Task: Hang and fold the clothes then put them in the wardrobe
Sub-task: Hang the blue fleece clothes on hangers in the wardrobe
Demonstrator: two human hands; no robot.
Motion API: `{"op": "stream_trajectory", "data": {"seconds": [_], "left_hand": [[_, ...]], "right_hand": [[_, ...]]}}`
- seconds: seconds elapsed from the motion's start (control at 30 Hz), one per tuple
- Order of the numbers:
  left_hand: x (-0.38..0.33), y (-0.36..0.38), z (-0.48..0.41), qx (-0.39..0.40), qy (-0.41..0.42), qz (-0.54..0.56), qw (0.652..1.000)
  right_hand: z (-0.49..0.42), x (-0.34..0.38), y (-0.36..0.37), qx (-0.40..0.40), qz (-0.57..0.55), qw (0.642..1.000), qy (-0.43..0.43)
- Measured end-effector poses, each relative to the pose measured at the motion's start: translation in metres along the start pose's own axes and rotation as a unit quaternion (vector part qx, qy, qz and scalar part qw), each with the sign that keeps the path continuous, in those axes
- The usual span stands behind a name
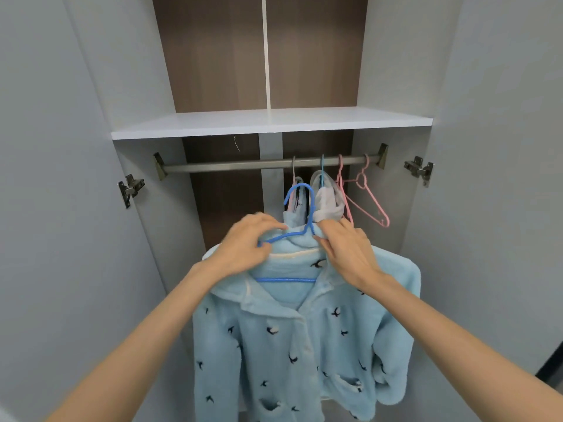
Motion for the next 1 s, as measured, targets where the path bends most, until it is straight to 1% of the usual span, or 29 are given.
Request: {"op": "stream_trajectory", "data": {"seconds": [0.03, 0.07, 0.13, 0.17, 0.23, 0.3, 0.33, 0.4, 0.43, 0.5, 0.53, 0.6, 0.63, 0.67, 0.73, 0.8, 0.9, 1.0], "left_hand": [[-0.009, 0.005, -0.004, 0.023, 0.011, -0.004, 1.0], [-0.014, 0.01, -0.007, 0.017, 0.016, -0.032, 0.999], [-0.018, 0.014, -0.01, -0.022, 0.017, -0.104, 0.994], [-0.018, 0.014, -0.011, -0.03, 0.011, -0.119, 0.992], [-0.02, 0.017, -0.011, -0.025, -0.013, -0.111, 0.993], [-0.028, 0.021, -0.011, -0.028, -0.035, -0.095, 0.994], [-0.03, 0.023, -0.011, -0.03, -0.041, -0.083, 0.995], [-0.034, 0.025, -0.011, -0.032, -0.042, -0.054, 0.997], [-0.035, 0.025, -0.011, -0.031, -0.042, -0.042, 0.998], [-0.035, 0.023, -0.011, -0.032, -0.039, -0.032, 0.998], [-0.036, 0.023, -0.01, -0.032, -0.039, -0.032, 0.998], [-0.037, 0.024, -0.01, -0.026, -0.043, -0.034, 0.998], [-0.036, 0.025, -0.01, -0.024, -0.045, -0.034, 0.998], [-0.035, 0.026, -0.01, -0.023, -0.047, -0.034, 0.998], [-0.032, 0.027, -0.007, -0.022, -0.045, -0.028, 0.998], [-0.028, 0.027, -0.005, -0.013, -0.042, -0.013, 0.999], [-0.022, 0.025, -0.002, -0.003, -0.043, 0.005, 0.999], [-0.015, 0.021, 0.002, -0.015, -0.045, 0.016, 0.999]], "right_hand": [[-0.001, 0.002, 0.0, -0.002, 0.004, 1.0, -0.009], [-0.003, 0.004, 0.001, -0.004, 0.008, 1.0, -0.017], [-0.004, 0.004, 0.002, -0.004, 0.019, 1.0, -0.023], [-0.003, 0.003, 0.002, -0.004, 0.026, 0.999, -0.021], [-0.002, -0.002, 0.001, 0.002, 0.025, 1.0, -0.012], [-0.001, -0.009, -0.001, 0.022, -0.022, 0.999, 0.007], [0.0, -0.012, -0.002, 0.035, -0.067, 0.997, 0.024], [-0.001, -0.02, -0.002, 0.072, -0.164, 0.98, 0.088], [-0.002, -0.024, -0.003, 0.094, -0.194, 0.967, 0.137], [-0.003, -0.032, -0.005, 0.158, -0.206, 0.936, 0.236], [-0.003, -0.035, -0.006, 0.196, -0.218, 0.917, 0.269], [-0.003, -0.036, -0.011, 0.256, -0.304, 0.867, 0.3], [-0.003, -0.036, -0.013, 0.269, -0.352, 0.844, 0.302], [-0.002, -0.035, -0.015, 0.269, -0.389, 0.83, 0.296], [-0.002, -0.03, -0.02, 0.235, -0.474, 0.801, 0.281], [-0.005, -0.025, -0.022, 0.182, -0.576, 0.753, 0.262], [-0.01, -0.016, -0.031, 0.134, -0.642, 0.712, 0.252], [-0.015, -0.016, -0.037, 0.088, -0.692, 0.657, 0.286]]}}
Point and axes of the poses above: each hand's wrist, its own z-axis away from the middle knuckle, its own y-axis out of the palm, x = y × z, the point moved 1 cm from there along -z, towards the middle knuckle, and after that the axes turned 11 degrees about x, right-handed, at the moved point
